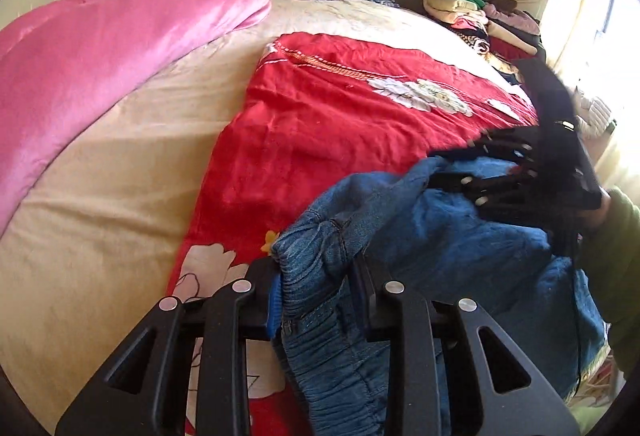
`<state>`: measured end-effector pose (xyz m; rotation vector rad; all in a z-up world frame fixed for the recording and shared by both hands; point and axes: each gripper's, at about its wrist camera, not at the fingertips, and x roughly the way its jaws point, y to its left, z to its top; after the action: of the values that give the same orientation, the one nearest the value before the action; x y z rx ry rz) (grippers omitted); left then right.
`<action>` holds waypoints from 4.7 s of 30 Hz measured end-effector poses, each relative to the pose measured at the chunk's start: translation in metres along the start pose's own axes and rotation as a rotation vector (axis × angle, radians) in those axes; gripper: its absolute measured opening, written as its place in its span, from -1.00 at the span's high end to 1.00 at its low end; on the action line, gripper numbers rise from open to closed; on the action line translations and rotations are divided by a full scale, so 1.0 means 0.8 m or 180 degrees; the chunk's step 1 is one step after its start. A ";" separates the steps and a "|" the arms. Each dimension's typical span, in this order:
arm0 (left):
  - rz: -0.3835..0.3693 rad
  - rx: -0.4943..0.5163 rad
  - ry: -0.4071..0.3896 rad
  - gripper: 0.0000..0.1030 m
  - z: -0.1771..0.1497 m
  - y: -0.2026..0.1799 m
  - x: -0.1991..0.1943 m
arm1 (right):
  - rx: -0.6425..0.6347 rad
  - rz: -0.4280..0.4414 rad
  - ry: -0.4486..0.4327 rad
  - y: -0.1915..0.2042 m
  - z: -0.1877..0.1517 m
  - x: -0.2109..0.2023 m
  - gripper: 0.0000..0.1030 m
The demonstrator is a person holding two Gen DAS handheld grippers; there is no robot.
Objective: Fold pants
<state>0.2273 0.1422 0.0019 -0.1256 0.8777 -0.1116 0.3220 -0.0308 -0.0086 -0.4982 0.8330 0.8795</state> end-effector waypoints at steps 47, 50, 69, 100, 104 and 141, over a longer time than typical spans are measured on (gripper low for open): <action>-0.0042 0.0564 0.0472 0.08 -0.135 -0.029 -0.111 | 0.0241 0.0289 -0.0302 0.221 -0.182 -0.186 0.93; -0.0022 0.0510 0.0404 -0.10 -0.128 -0.024 -0.125 | 0.0240 0.0334 -0.0321 0.225 -0.184 -0.186 0.93; -0.0014 0.0314 0.0067 -0.15 -0.122 0.006 -0.171 | 0.0219 0.0385 -0.0225 0.227 -0.204 -0.166 0.90; -0.0250 0.0873 0.0220 0.00 -0.128 -0.095 -0.133 | 0.0901 0.0399 -0.0266 0.165 -0.230 -0.189 0.64; -0.0349 0.0848 0.0106 -0.11 -0.127 -0.118 -0.146 | 0.1085 0.0075 -0.0529 0.120 -0.228 -0.234 0.38; -0.1077 0.0710 0.0530 -0.29 -0.142 -0.276 0.009 | 0.1654 -0.0486 0.0547 -0.129 -0.140 -0.071 0.65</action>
<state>0.1342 -0.0840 -0.0410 -0.0555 0.9981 -0.5405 0.3392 -0.1917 -0.0240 -0.1766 1.1217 0.4558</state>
